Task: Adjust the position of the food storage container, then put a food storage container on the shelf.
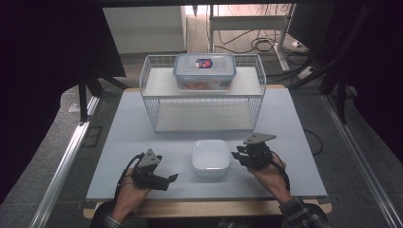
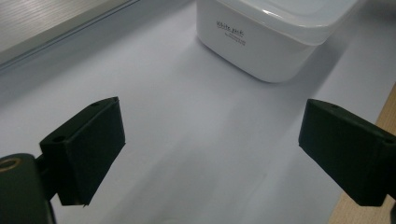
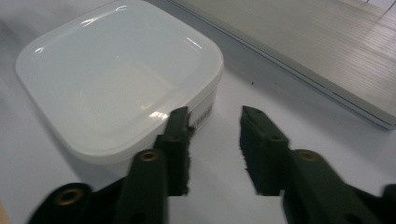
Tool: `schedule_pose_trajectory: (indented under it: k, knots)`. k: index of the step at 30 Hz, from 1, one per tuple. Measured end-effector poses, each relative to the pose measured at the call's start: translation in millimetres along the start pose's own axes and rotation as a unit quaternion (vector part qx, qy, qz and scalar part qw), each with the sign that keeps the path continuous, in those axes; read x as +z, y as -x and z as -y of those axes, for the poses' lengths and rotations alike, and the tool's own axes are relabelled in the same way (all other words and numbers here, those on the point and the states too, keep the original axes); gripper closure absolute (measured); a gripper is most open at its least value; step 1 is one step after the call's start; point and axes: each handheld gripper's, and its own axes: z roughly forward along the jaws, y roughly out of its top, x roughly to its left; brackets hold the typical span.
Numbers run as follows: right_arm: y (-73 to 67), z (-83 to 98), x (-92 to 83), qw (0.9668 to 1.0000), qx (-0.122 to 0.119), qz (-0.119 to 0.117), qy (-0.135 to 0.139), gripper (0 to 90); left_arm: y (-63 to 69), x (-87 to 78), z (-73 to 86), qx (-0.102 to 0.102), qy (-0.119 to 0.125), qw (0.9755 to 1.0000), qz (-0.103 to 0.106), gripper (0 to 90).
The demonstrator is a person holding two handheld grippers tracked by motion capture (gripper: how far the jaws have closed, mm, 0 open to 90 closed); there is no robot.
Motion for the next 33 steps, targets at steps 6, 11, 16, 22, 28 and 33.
schedule_pose_trajectory:
  k: [6, 11, 16, 22, 28, 33]
  knots:
    - [2.6, 5.4, -4.0, 0.9999, -0.01, -0.007, 0.004, 31.1, -0.2, 0.8, 0.5, 0.0, -0.004, 1.0, -0.003, 7.0]
    - [4.2, 9.4, -7.9, 0.9995, -0.015, -0.018, 0.023, 14.8, -0.3, 0.6, 0.6, 0.001, -0.004, 1.0, -0.003, 7.1]
    - [4.9, 18.9, -5.1, 0.9995, -0.031, -0.009, 0.004, 6.2, -1.1, 1.0, 1.7, 0.0, -0.005, 1.0, -0.005, 7.1]
    - [10.8, 21.0, -5.5, 0.9998, -0.013, -0.016, 0.006, 3.0, -1.1, 1.3, 0.7, -0.001, -0.005, 1.0, -0.005, 6.8]
    - [10.1, 18.6, -4.8, 0.9996, -0.013, -0.025, 0.006, 1.1, -3.2, 1.6, -2.6, -0.01, -0.002, 0.9999, -0.005, 6.0]
    - [6.7, 13.7, -3.5, 0.9991, -0.008, -0.042, 0.006, 1.4, -3.9, 2.2, -10.7, -0.016, 0.008, 0.9998, 0.004, 4.8]
